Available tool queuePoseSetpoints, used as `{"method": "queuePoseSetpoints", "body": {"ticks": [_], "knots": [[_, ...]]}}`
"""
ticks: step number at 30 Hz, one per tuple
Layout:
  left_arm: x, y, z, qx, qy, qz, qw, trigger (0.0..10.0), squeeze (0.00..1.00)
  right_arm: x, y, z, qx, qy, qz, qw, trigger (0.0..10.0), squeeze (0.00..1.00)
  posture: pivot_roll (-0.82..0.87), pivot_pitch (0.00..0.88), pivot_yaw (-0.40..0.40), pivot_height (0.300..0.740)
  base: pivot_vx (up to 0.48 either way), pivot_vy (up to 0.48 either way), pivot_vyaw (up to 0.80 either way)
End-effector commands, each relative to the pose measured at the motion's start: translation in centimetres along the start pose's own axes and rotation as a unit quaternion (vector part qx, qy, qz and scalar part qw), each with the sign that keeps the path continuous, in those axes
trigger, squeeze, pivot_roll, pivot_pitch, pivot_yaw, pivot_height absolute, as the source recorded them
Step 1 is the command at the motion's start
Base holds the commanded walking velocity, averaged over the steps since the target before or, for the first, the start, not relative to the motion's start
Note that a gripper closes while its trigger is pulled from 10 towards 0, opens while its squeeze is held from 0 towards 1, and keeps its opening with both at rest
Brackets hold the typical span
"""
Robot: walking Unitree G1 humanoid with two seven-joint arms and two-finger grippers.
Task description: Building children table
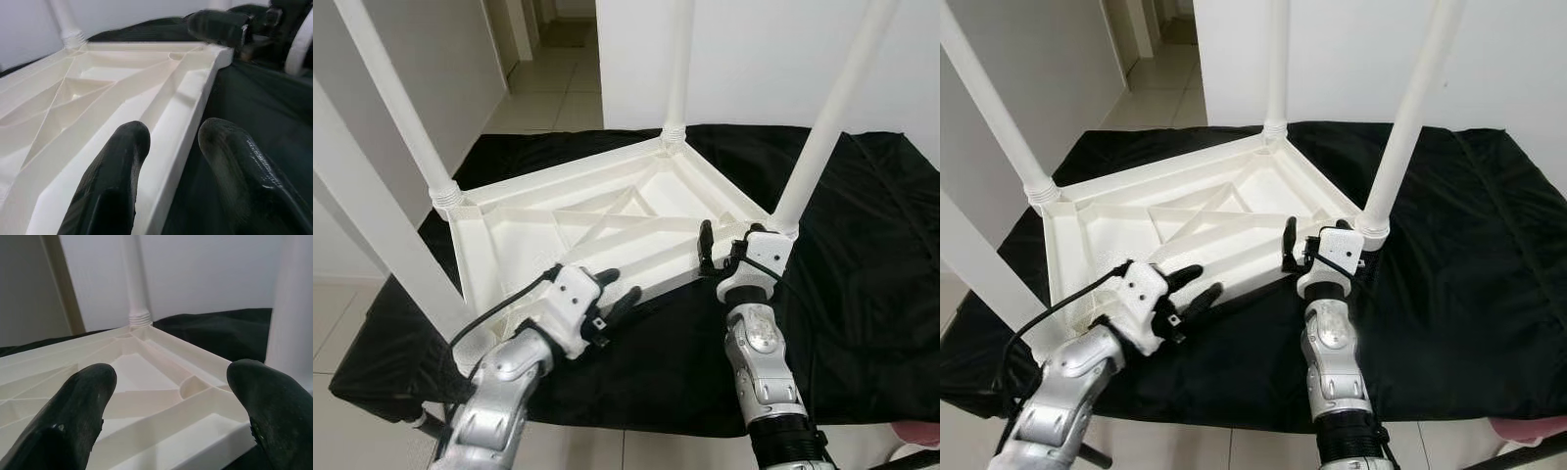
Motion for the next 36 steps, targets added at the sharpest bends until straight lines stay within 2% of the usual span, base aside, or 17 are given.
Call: {"method": "queuePoseSetpoints", "body": {"ticks": [1,5,8,10,11,13,17,18,20,21,26,28,29,32,33,34,36], "knots": [[-1.0,0.4,-0.8,0.012,0.04,-0.007,0.999,10.0,0.0,0.1,-0.2,-0.4,0.007,0.003,-0.004,1.0,10.0,0.0,-0.03,0.059,0.078,0.74,0.0,0.0,0.0],[-3.1,0.5,-0.7,0.016,0.024,-0.036,0.999,10.0,0.0,0.1,-0.4,0.1,0.006,-0.002,-0.007,1.0,10.0,0.0,0.0,0.063,0.081,0.74,0.0,0.0,0.0],[-3.5,0.6,-0.8,0.02,0.016,-0.042,0.999,10.0,0.0,0.2,-0.4,0.1,0.006,-0.002,-0.007,1.0,10.0,0.0,0.0,0.064,0.08,0.74,0.0,0.0,0.0],[-4.7,0.9,-1.1,0.015,0.004,-0.054,0.998,10.0,0.0,0.5,-0.4,0.0,0.007,-0.001,-0.006,1.0,10.0,0.0,0.02,0.067,0.076,0.74,0.0,0.0,0.0],[-4.7,0.9,-1.1,0.015,0.004,-0.054,0.998,10.0,0.0,0.5,-0.4,0.0,0.007,-0.001,-0.006,1.0,10.0,0.0,0.02,0.067,0.076,0.74,0.0,0.0,0.0],[-6.3,1.0,-0.9,0.031,-0.026,-0.073,0.997,10.0,0.0,0.9,-0.4,-0.2,0.009,0.002,-0.006,1.0,10.0,0.0,0.04,0.068,0.072,0.74,0.0,0.0,0.0],[-7.5,0.9,-0.9,0.042,-0.05,-0.101,0.993,10.0,0.0,1.1,-0.5,-0.3,0.01,0.005,-0.007,1.0,10.0,0.0,0.07,0.066,0.071,0.74,0.0,0.0,0.0],[-8.4,1.0,-1.2,0.042,-0.069,-0.127,0.989,10.0,0.0,1.2,-0.7,-0.4,0.013,0.006,-0.008,1.0,10.0,0.0,0.09,0.065,0.069,0.74,0.0,0.0,0.0],[-8.8,1.1,-1.3,0.038,-0.073,-0.139,0.987,10.0,0.0,1.3,-0.7,-0.5,0.014,0.007,-0.009,1.0,10.0,0.0,0.09,0.065,0.069,0.74,0.0,0.0,0.0],[-10.5,0.8,-1.8,0.036,-0.095,-0.183,0.978,10.0,0.0,1.5,-0.9,-1.0,0.02,0.012,-0.01,1.0,10.0,0.0,0.12,0.052,0.07,0.74,0.0,0.0,0.0],[-12.1,0.5,-2.2,0.037,-0.11,-0.23,0.966,10.0,0.0,1.7,-1.1,-1.5,0.027,0.017,-0.011,0.999,10.0,0.0,0.14,0.044,0.069,0.74,0.0,0.0,0.0],[-13.4,0.3,-3.5,0.04,-0.099,-0.273,0.956,10.0,0.0,1.9,-1.3,-2.0,0.032,0.024,-0.014,0.999,10.0,0.0,0.16,0.035,0.064,0.74,0.0,0.0,0.0],[-13.4,0.3,-3.5,0.04,-0.099,-0.273,0.956,10.0,0.0,1.9,-1.3,-2.0,0.032,0.024,-0.014,0.999,10.0,0.0,0.16,0.035,0.064,0.74,0.0,0.0,0.0],[-15.6,0.6,-5.2,0.046,-0.089,-0.32,0.942,10.0,0.0,2.1,-1.7,-2.9,0.039,0.035,-0.017,0.998,10.0,0.0,0.18,0.021,0.057,0.74,0.0,0.0,0.0],[-15.6,0.6,-5.2,0.046,-0.089,-0.32,0.942,10.0,0.0,2.1,-1.7,-2.9,0.039,0.035,-0.017,0.998,10.0,0.0,0.18,0.021,0.057,0.74,0.0,0.0,0.0],[-17.2,1.1,-7.2,0.049,-0.059,-0.348,0.934,10.0,0.0,2.3,-1.8,-3.3,0.043,0.041,-0.017,0.998,10.0,0.0,0.19,0.013,0.056,0.74,0.0,0.0,0.0],[-17.7,1.3,-7.7,0.05,-0.051,-0.355,0.932,10.0,0.0,2.3,-1.8,-3.4,0.044,0.042,-0.017,0.998,10.0,0.0,0.19,0.013,0.056,0.74,0.0,0.0,0.0]]}}
Point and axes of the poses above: a point about 5 cm out from each wrist's last joint towards the gripper, its own x axis pointing out of the wrist towards the gripper, its own y axis along the axis of the wrist's last joint, z = x × y, the point moved 3 cm from there along x, pointing out of the wrist towards the gripper, and after that the axes turned 5 degrees about x, right-handed, at the moved point
